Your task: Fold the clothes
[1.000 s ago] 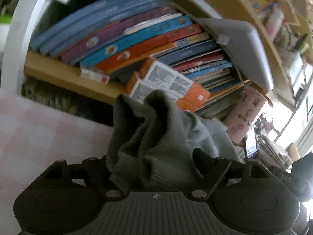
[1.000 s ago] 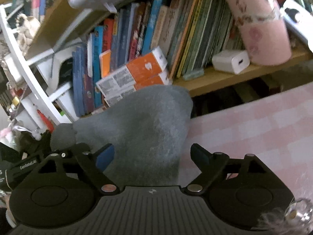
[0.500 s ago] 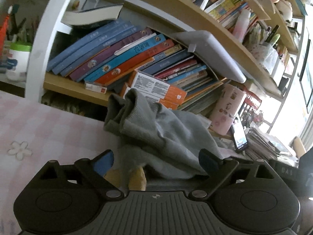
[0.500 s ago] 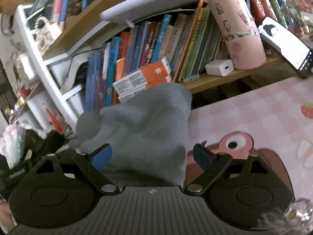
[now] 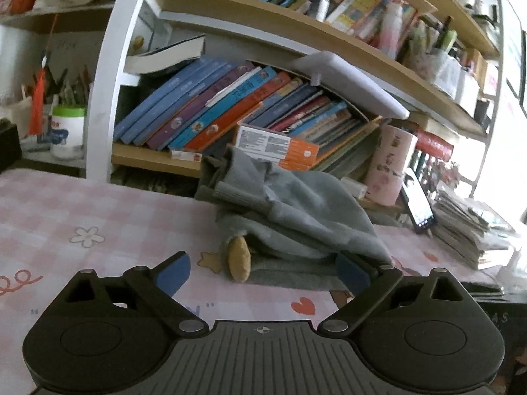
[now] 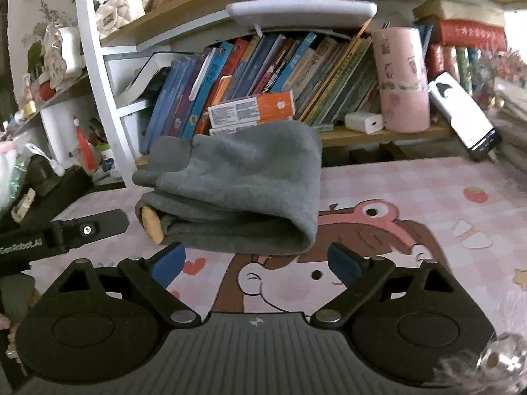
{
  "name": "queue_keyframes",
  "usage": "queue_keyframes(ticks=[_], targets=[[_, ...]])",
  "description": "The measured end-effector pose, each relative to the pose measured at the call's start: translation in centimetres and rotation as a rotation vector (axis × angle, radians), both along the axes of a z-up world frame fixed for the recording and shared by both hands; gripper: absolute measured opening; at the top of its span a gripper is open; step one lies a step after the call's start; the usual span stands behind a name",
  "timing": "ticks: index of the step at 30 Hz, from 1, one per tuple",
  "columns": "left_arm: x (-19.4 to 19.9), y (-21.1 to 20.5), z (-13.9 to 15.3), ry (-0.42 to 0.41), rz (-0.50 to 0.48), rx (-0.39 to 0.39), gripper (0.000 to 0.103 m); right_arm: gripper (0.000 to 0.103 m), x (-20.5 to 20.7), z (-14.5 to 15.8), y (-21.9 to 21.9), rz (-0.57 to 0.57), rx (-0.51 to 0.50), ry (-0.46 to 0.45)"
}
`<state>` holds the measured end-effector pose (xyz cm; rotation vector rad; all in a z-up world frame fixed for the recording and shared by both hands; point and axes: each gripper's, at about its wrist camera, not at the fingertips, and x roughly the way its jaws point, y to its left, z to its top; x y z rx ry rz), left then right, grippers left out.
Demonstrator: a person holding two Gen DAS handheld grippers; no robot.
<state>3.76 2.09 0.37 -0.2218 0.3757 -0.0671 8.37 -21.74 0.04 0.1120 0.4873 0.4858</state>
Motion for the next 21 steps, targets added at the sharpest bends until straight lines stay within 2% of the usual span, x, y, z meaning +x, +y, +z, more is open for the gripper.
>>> queue_keyframes(ticks=[8, 21], targets=[[-1.6, -1.1, 0.1, -0.016, 0.011, 0.077, 0.1, 0.097, -1.7, 0.1, 0.1, -0.064, -0.087, -0.093], [-2.6, -1.9, -0.1, -0.041, 0.031, 0.143, 0.101, 0.101, -3.5, -0.1, 1.0, -0.047, -0.157, -0.164]])
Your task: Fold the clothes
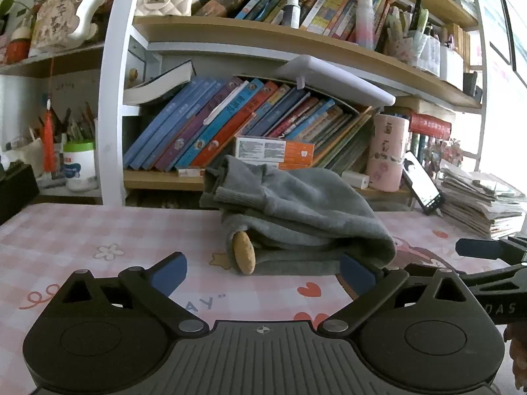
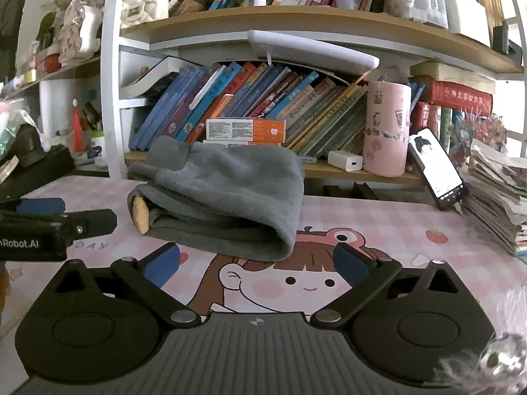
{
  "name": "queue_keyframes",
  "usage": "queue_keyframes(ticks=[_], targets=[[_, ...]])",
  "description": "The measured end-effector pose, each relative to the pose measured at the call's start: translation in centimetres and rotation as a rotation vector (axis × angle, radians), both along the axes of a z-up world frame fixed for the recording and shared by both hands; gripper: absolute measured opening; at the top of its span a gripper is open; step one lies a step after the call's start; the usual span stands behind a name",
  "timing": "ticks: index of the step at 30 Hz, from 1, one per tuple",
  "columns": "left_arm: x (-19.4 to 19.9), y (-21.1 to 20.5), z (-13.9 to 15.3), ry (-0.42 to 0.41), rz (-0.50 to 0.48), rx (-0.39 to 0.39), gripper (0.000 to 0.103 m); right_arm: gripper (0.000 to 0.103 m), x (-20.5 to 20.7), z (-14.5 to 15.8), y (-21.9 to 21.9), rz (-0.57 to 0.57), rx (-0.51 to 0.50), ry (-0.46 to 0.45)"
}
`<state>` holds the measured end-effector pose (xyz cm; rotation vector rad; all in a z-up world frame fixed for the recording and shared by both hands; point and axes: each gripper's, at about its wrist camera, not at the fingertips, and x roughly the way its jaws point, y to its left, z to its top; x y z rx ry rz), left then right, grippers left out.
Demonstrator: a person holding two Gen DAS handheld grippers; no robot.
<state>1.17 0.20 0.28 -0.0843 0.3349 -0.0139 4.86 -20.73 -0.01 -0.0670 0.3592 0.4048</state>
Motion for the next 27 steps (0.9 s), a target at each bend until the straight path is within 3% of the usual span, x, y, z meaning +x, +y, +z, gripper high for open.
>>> queue_keyframes(ticks=[27], targets=[[-0.6, 0.0, -0.2, 0.041, 0.035, 0.007, 0.103, 0.103, 0.2, -0.1, 0.4, -0.05, -0.037, 0.009]])
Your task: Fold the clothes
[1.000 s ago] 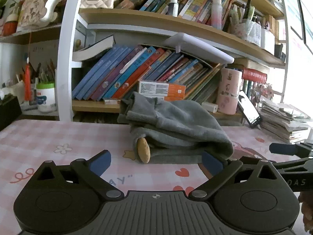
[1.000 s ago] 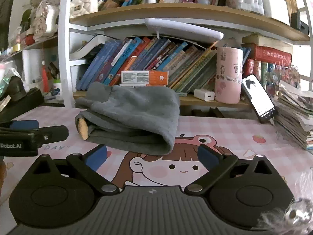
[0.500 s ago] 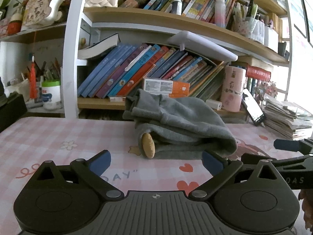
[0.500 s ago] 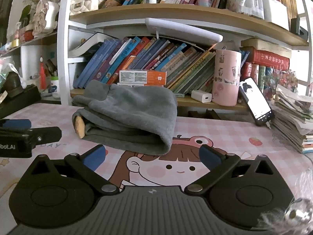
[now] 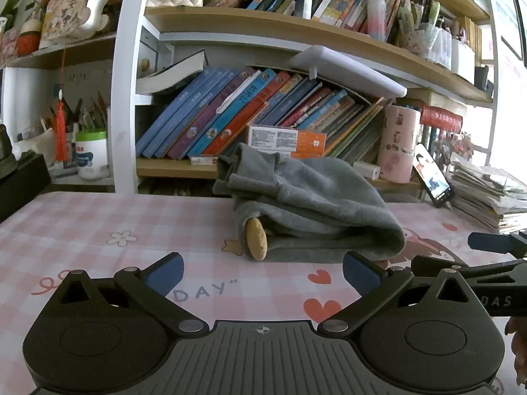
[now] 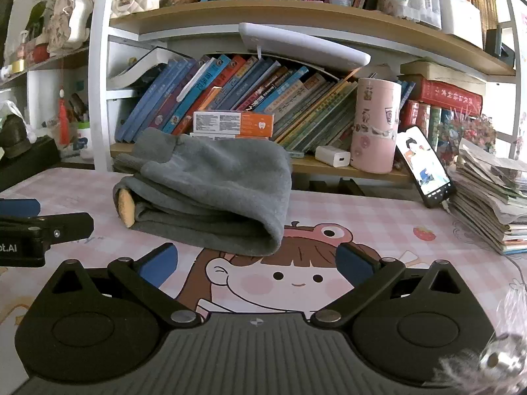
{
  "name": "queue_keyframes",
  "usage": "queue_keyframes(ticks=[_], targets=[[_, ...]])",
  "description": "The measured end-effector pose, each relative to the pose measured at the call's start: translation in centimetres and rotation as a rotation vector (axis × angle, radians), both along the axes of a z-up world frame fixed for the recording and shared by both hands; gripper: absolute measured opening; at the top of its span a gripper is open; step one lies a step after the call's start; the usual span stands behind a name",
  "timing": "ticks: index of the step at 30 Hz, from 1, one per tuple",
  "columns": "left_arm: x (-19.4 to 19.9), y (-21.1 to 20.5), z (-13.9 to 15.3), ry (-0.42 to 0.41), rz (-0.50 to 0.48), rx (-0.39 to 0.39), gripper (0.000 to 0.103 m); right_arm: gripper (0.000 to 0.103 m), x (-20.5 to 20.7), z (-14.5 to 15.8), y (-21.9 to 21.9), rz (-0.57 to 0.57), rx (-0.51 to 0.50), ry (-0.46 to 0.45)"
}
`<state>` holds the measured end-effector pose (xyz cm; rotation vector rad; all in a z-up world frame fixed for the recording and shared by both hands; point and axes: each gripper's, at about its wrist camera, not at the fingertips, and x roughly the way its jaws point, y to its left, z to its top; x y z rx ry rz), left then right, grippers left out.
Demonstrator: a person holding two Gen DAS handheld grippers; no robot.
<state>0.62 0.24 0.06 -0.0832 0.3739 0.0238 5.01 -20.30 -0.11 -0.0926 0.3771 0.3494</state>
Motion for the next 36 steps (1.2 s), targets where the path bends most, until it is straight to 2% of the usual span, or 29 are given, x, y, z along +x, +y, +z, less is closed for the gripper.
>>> queue_keyframes(ticks=[36], targets=[[0.19, -0.09, 0.06, 0.013, 0.001, 0.009, 0.103, 0.103, 0.21, -0.08, 0.19, 0.006, -0.015, 0.016]])
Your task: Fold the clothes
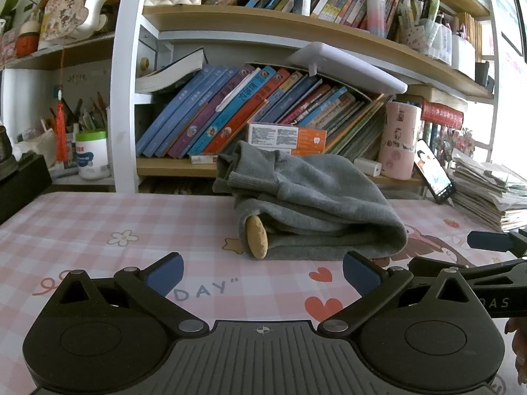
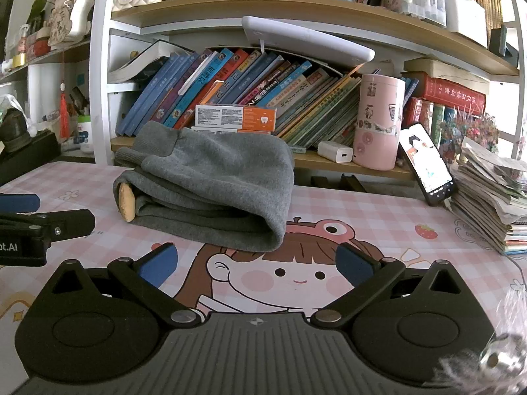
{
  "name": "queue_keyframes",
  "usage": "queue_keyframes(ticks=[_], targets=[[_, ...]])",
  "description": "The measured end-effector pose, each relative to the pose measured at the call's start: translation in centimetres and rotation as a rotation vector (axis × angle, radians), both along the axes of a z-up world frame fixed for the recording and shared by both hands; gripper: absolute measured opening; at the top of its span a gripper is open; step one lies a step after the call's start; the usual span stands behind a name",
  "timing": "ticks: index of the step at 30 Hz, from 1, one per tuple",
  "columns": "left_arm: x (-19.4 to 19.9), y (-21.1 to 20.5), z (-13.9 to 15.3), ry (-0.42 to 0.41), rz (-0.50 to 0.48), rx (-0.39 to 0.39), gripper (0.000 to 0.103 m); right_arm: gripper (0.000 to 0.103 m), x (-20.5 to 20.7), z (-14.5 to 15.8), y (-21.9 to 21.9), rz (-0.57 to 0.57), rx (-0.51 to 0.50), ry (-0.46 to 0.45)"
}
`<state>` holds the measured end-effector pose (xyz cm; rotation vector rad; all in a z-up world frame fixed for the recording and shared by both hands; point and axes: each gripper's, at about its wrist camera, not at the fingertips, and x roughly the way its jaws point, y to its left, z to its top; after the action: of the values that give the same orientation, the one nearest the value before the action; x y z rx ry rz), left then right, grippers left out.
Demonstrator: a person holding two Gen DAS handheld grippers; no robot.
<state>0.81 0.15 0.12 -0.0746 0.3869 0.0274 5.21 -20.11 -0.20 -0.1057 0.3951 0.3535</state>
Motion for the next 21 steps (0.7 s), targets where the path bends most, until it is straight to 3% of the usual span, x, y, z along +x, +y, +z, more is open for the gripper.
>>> queue_keyframes(ticks=[21], targets=[[-0.09, -0.06, -0.02, -0.005, -0.002, 0.008, 0.103, 0.103, 0.06, 0.0, 0.04, 0.001, -0.002, 0.002]])
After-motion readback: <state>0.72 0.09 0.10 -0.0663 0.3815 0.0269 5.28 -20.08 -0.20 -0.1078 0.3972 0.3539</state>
